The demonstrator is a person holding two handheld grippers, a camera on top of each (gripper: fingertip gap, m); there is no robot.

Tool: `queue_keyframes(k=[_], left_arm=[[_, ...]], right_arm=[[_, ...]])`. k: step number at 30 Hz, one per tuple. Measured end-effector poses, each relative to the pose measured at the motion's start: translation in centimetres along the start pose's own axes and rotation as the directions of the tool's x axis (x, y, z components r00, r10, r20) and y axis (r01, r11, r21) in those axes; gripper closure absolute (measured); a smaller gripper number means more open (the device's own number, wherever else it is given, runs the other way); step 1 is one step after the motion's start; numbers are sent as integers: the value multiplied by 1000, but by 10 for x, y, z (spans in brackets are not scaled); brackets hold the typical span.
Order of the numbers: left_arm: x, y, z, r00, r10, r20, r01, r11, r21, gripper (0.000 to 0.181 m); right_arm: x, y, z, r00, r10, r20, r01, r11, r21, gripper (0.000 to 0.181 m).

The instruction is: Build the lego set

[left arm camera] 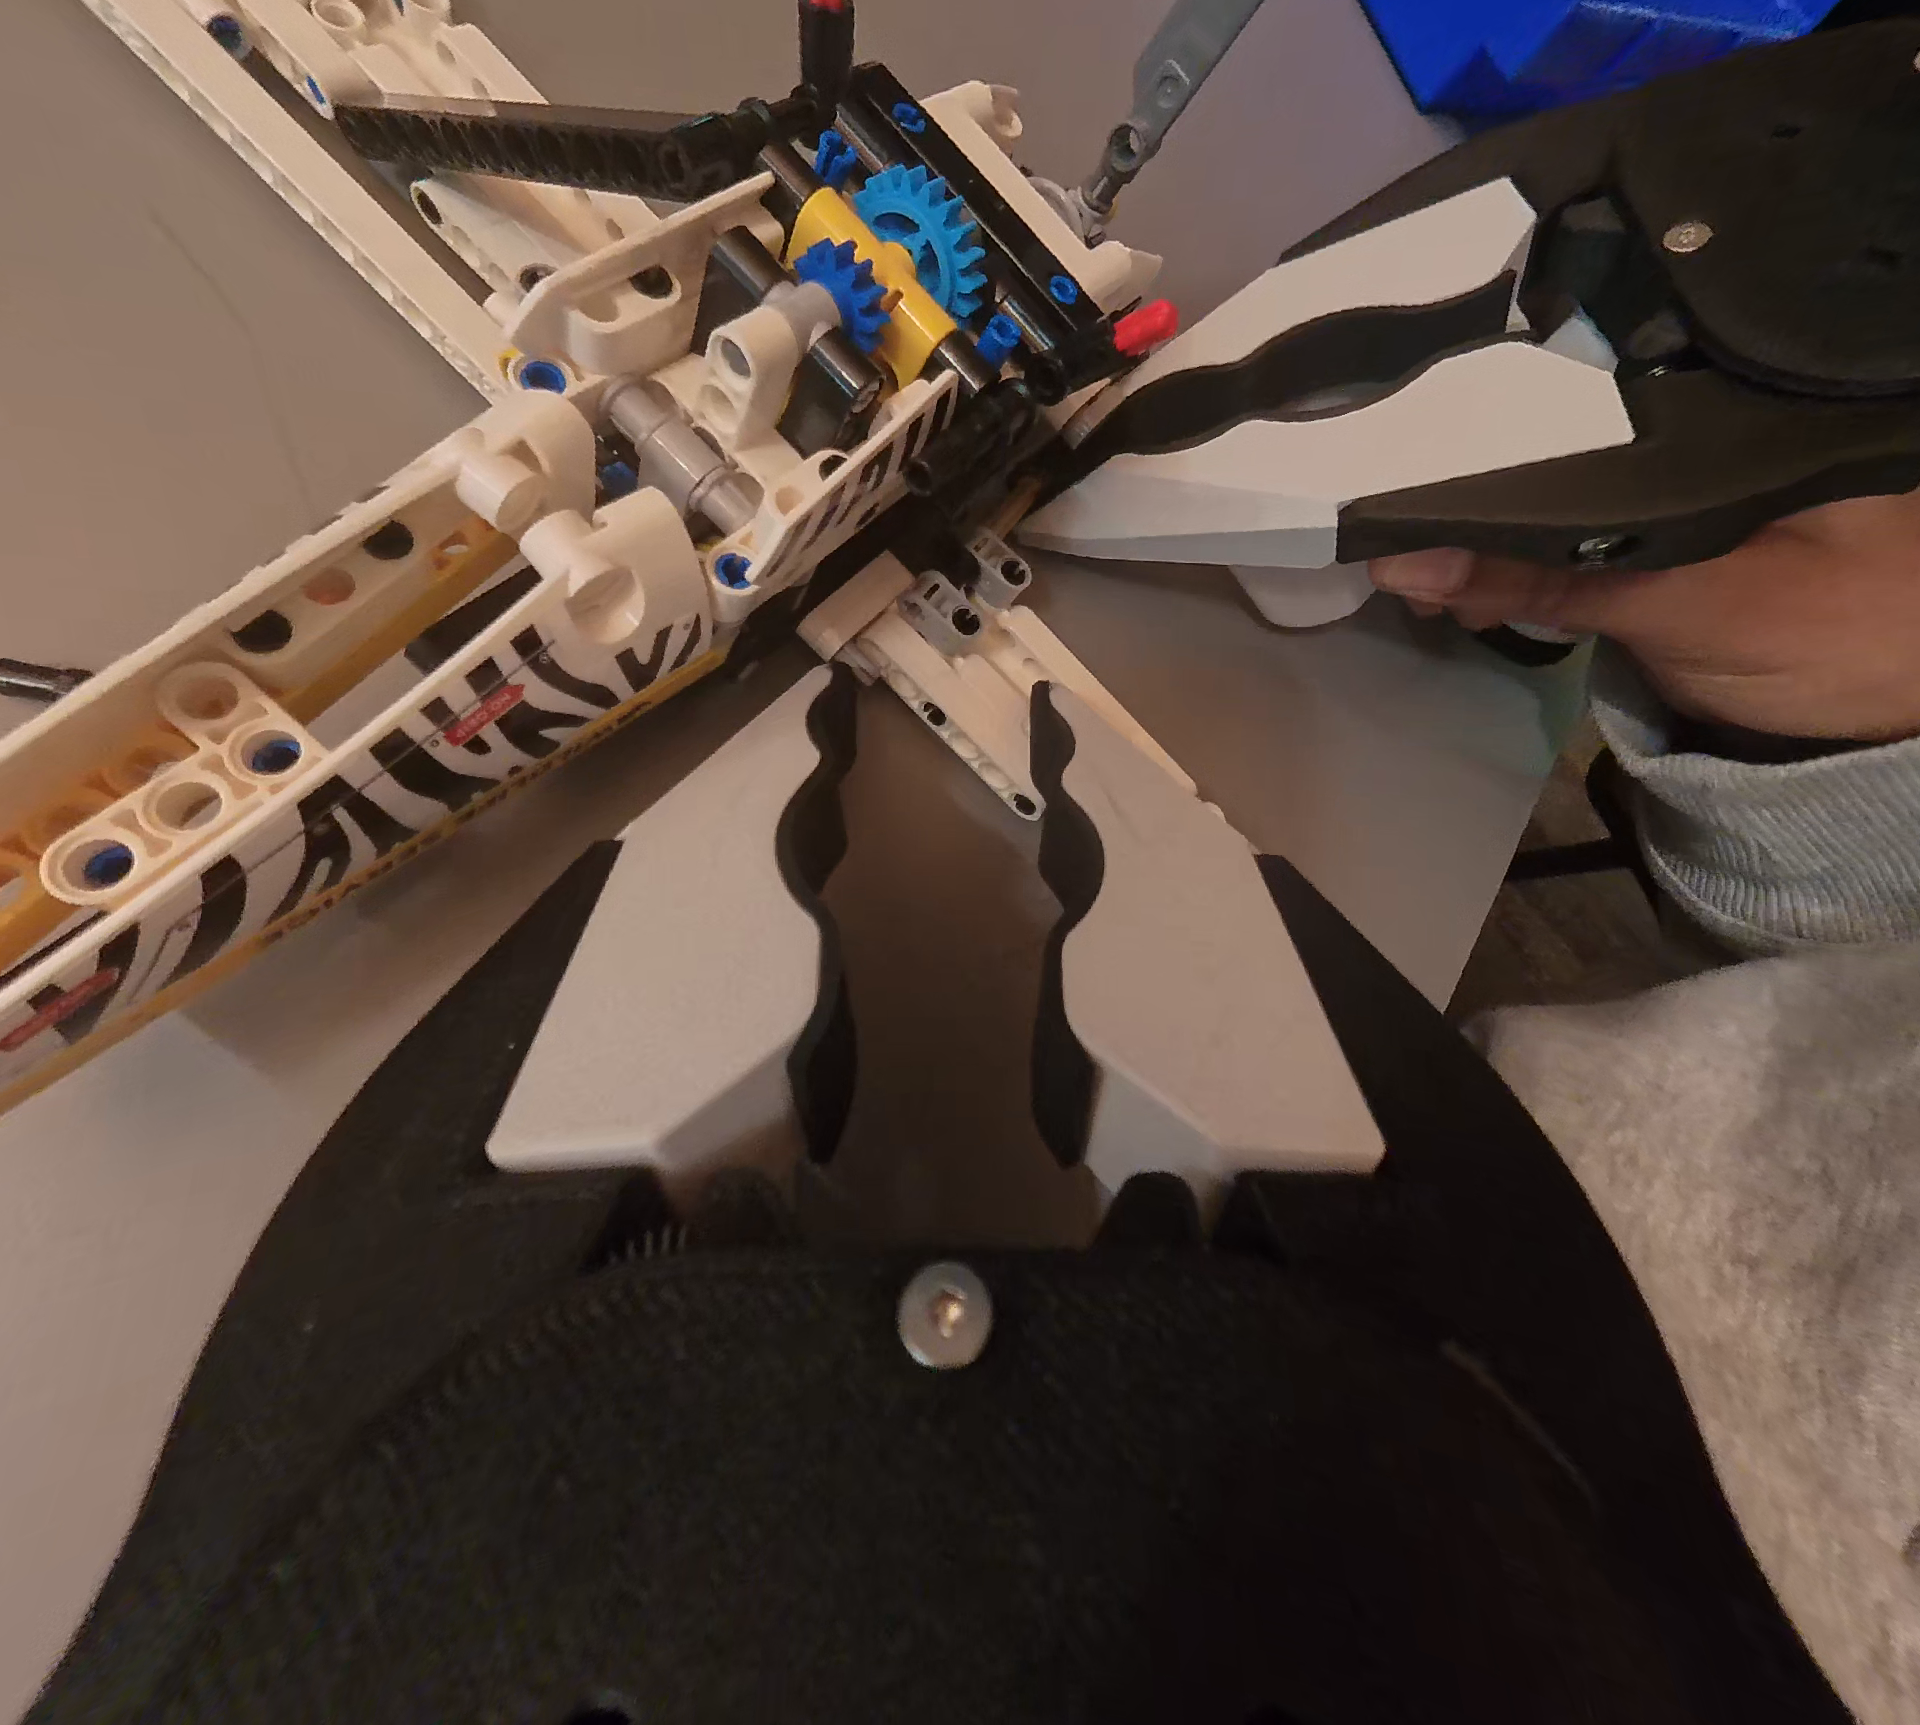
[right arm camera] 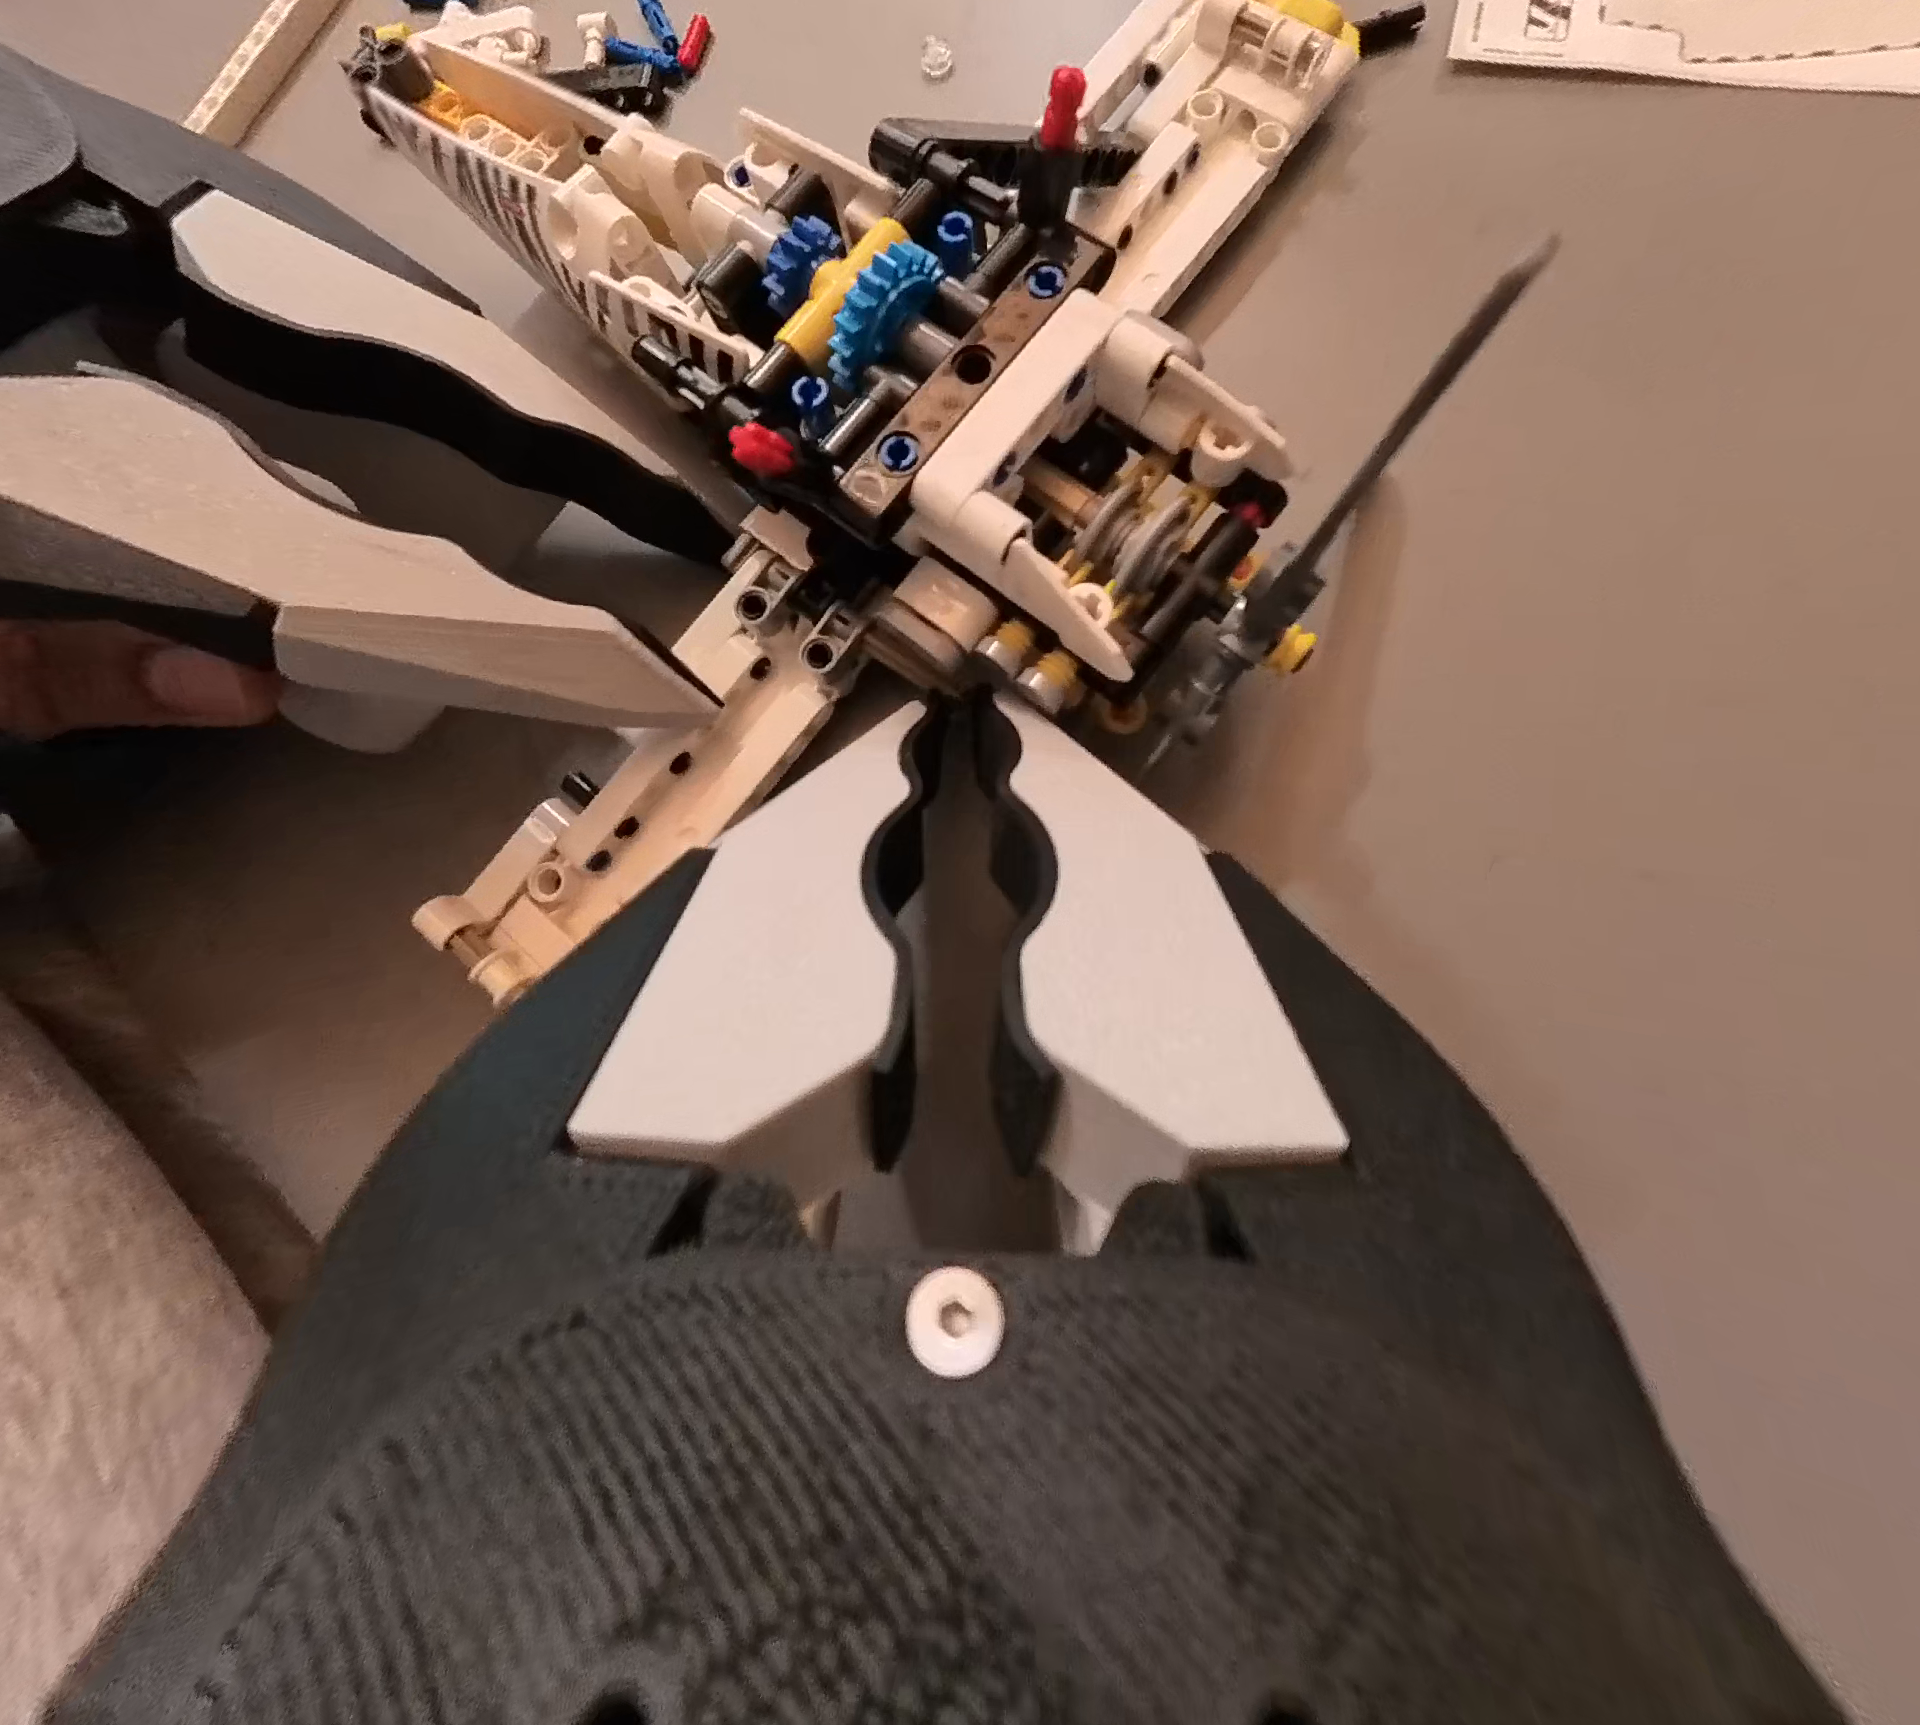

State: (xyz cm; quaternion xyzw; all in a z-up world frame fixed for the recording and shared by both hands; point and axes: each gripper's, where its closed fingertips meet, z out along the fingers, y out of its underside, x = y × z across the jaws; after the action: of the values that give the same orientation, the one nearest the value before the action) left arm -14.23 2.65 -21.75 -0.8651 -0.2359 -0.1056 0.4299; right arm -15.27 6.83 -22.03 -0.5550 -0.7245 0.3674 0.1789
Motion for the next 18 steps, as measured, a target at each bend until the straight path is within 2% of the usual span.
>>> queue_keyframes(k=[7,11,18], left_arm=[[0,0,0,1000,-3,-1,3,1000,1,148],[0,1,-1,1000,-6,-1,6,1000,1,149],[-2,0,-1,1000,2,23,-2,1000,5,148]], right_arm=[[-1,-6,-4,994,91,-59,-85,992,98,179],[0,1,-1,993,52,-110,-47,998,52,178],[-1,0,1,991,41,-124,-35,998,51,179]])
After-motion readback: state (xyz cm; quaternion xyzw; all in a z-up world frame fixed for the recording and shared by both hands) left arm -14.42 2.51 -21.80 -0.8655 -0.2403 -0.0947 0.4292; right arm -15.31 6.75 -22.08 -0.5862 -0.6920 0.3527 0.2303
